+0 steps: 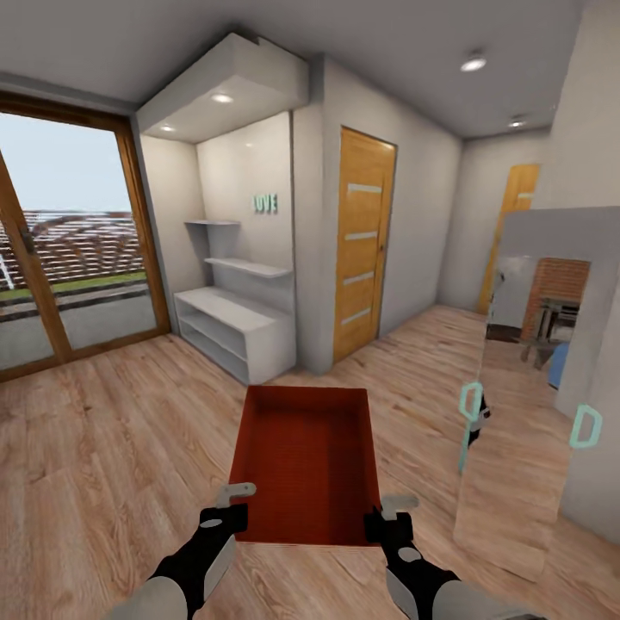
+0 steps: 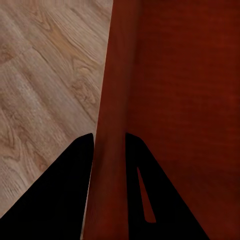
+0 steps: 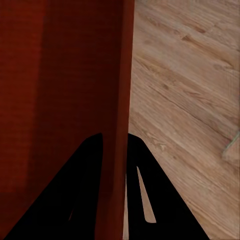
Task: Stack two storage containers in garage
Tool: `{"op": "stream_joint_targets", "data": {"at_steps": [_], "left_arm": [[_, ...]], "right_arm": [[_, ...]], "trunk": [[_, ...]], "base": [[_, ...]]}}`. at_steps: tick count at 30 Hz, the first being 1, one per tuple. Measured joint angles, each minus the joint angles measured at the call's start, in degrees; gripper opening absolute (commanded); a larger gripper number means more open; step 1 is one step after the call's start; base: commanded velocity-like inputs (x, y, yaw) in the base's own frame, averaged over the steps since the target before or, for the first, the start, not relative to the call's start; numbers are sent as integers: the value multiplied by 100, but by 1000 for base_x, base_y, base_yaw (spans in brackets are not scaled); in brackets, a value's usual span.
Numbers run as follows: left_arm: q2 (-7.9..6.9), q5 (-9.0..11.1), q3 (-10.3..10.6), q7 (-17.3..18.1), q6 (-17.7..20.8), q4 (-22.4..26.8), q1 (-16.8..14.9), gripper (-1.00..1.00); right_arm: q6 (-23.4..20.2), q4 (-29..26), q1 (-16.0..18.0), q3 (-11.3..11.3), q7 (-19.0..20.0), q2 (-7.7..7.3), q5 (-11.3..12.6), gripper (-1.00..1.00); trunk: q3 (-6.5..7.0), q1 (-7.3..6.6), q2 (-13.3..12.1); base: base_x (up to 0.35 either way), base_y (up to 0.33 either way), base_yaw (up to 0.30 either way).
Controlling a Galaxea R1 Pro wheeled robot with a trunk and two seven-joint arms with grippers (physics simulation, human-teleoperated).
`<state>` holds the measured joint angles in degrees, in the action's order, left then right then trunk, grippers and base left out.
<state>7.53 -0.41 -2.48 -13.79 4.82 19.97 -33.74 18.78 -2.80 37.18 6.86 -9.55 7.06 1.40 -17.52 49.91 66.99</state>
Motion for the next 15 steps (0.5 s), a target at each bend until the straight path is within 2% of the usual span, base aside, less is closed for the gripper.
{"op": "stream_joint_targets", "data": {"at_steps": [15], "left_arm": [[-1, -2, 1, -1, -1, 1, -1, -100]], "right_arm": [[4, 2, 0, 18, -4, 2, 24, -100]], "trunk": [[0, 0, 0]], "base": [[322, 0, 1]]}}
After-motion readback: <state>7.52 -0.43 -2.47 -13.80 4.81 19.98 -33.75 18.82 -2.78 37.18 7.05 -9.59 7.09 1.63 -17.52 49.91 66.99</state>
